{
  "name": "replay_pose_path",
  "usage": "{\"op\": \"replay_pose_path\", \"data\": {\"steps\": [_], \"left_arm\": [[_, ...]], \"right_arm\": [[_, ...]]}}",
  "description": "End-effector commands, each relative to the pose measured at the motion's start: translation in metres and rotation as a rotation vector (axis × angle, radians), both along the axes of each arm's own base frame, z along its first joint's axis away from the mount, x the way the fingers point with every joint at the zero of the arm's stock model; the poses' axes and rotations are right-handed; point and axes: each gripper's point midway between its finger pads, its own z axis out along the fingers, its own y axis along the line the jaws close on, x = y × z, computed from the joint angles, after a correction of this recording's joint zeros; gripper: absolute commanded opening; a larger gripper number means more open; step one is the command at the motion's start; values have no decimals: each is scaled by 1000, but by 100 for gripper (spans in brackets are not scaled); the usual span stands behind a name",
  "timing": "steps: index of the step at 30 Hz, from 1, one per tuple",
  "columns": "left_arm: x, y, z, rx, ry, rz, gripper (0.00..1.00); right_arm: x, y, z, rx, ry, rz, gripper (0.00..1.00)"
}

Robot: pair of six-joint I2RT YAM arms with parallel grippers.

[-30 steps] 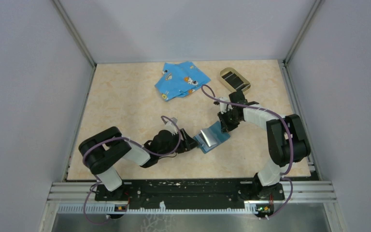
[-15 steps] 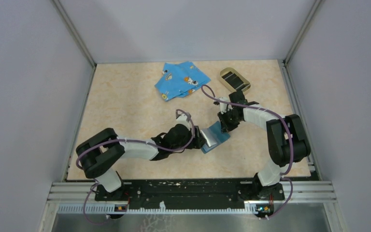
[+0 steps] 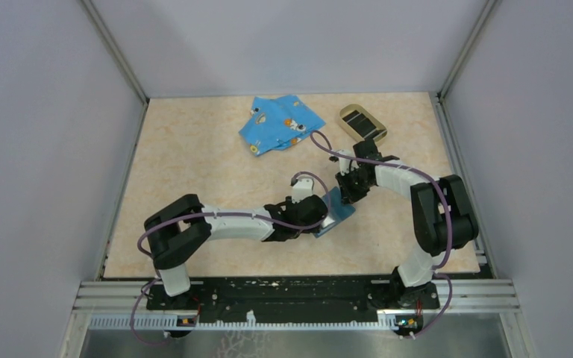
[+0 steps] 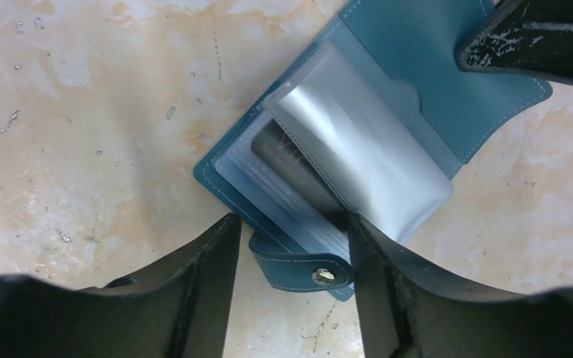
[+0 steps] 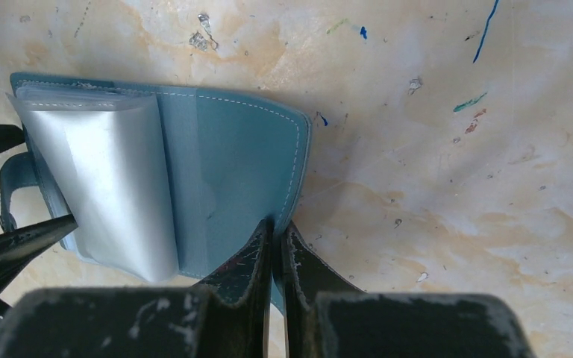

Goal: Put the credit cards into the card holder
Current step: Open the card holder at the center of the board.

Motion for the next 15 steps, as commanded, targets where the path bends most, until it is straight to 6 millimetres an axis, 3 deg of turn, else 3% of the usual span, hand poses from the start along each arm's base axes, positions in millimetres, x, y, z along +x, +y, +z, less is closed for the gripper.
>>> {"op": "replay_pose_path", "data": {"steps": [1,9,15], "left_arm": [[-8,30,-19,159,48,72,56],[-18,34,-1,46,40,39,55],[-21,37,0,27,32,28,48]], "right_arm": [[-5,-5,-6,-31,31,8,5],[-6,-4,-8,-32,39,12,5],[-6,-4,-7,-31,39,12,5]]}}
